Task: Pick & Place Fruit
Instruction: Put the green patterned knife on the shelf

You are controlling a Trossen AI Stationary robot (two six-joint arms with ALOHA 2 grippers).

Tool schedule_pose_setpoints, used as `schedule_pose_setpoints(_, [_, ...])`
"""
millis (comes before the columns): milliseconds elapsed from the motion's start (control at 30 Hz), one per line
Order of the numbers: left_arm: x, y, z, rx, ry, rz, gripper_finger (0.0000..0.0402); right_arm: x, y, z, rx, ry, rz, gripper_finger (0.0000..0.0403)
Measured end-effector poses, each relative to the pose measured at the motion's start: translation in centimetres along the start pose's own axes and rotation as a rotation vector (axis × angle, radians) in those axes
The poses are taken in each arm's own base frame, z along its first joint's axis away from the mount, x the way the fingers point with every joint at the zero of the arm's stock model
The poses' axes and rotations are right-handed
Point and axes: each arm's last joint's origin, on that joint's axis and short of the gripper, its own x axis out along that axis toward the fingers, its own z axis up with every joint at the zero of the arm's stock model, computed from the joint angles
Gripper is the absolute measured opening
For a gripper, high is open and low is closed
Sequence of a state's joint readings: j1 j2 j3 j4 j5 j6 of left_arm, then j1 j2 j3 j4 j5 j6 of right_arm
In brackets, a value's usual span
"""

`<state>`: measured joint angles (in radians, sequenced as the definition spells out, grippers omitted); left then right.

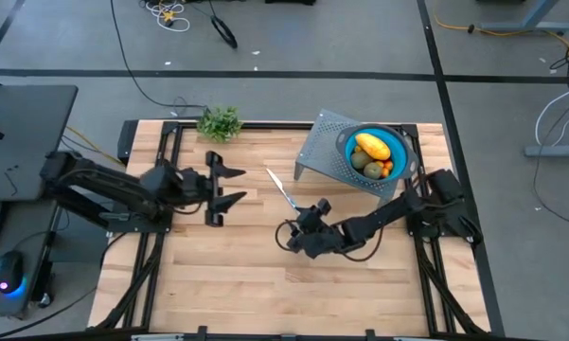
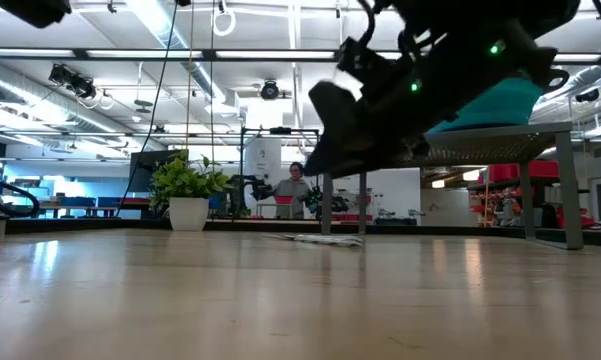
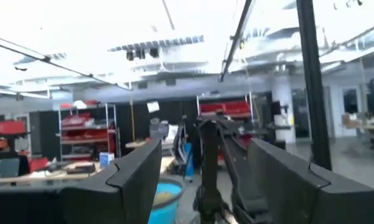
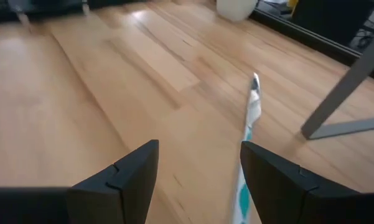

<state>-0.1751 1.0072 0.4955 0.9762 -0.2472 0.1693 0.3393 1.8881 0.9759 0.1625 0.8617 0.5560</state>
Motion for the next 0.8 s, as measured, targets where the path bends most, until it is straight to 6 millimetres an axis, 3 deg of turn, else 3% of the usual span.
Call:
schedule_pose_setpoints(100, [-0.7,0.2,0.7,-0.017,0.039,-0.034,0.0249,1.1,-0.5,-0.1,-0.009,0.022,-0.004,0.0235])
schedule_pose_setpoints(367, [-2.5,0.5,0.5,-0.005,0.244,-0.079,0.0249,3.5,-1.1,-1.8,-0.057,0.087,-0.012,0.0235])
schedule_pose_setpoints(800, [-3.2,0.6,0.4,0.041,0.304,-0.129,0.0249,5.2,-2.3,-2.2,-0.054,0.131,-0.033,0.0235])
